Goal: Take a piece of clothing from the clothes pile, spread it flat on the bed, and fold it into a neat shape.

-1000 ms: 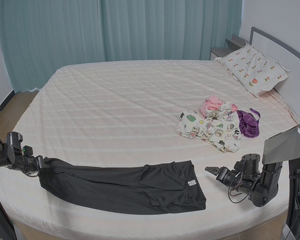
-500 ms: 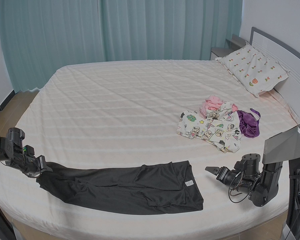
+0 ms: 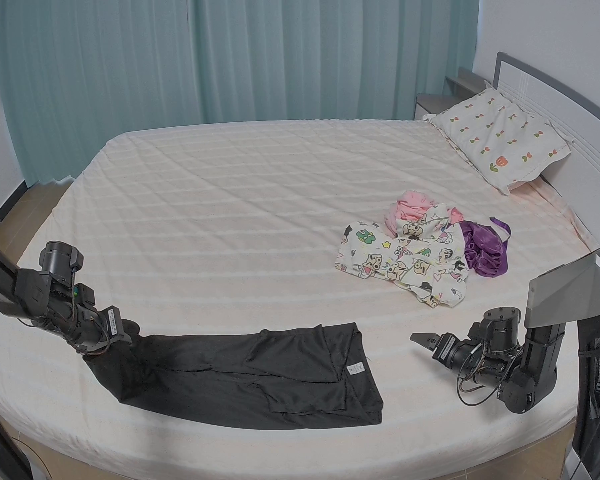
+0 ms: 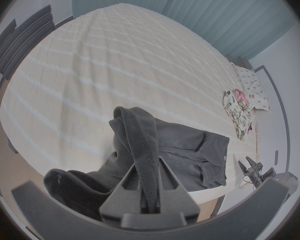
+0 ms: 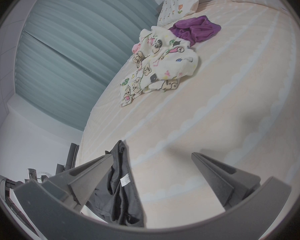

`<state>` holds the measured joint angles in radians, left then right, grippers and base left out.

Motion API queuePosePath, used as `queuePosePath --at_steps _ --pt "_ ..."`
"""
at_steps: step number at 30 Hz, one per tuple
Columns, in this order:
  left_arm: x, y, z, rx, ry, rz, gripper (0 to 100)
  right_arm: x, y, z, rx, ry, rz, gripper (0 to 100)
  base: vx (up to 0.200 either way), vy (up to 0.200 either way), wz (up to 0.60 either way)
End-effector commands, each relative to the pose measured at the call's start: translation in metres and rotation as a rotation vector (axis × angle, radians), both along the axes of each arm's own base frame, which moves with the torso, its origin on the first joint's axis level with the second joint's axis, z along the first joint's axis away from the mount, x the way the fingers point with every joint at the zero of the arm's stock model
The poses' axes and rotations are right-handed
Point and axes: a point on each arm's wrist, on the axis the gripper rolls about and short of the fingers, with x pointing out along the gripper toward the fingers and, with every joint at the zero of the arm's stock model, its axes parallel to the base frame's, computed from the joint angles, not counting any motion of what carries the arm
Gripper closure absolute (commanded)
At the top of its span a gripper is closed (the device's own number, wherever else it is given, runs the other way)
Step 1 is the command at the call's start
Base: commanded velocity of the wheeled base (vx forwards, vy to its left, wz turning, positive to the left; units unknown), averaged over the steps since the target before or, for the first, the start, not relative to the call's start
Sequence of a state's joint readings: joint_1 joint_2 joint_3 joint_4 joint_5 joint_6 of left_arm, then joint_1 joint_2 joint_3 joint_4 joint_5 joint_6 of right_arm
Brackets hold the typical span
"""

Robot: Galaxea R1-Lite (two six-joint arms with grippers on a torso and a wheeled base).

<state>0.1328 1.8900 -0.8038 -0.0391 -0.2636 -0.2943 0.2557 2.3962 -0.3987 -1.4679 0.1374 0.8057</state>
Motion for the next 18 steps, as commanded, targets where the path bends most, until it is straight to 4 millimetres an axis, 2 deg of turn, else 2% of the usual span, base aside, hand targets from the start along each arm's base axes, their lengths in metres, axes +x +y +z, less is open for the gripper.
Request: queuePosePath --at_steps 1,8,18 --pt "0.000 -0.027 0.007 0.001 -0.004 -0.032 100 0.000 0.000 0.000 0.000 0.001 0.000 0 0.000 -0.200 0.00" --pt "0.005 -0.056 0.009 -0.021 -0.003 -0.061 100 0.000 0.001 -0.001 0.000 0.001 0.003 0 0.000 -0.200 0.00" --pt "0.018 -0.086 0.008 -0.031 -0.005 -0.087 100 0.000 0.001 -0.002 -0.001 0.006 0.003 0 0.000 -0.200 0.00"
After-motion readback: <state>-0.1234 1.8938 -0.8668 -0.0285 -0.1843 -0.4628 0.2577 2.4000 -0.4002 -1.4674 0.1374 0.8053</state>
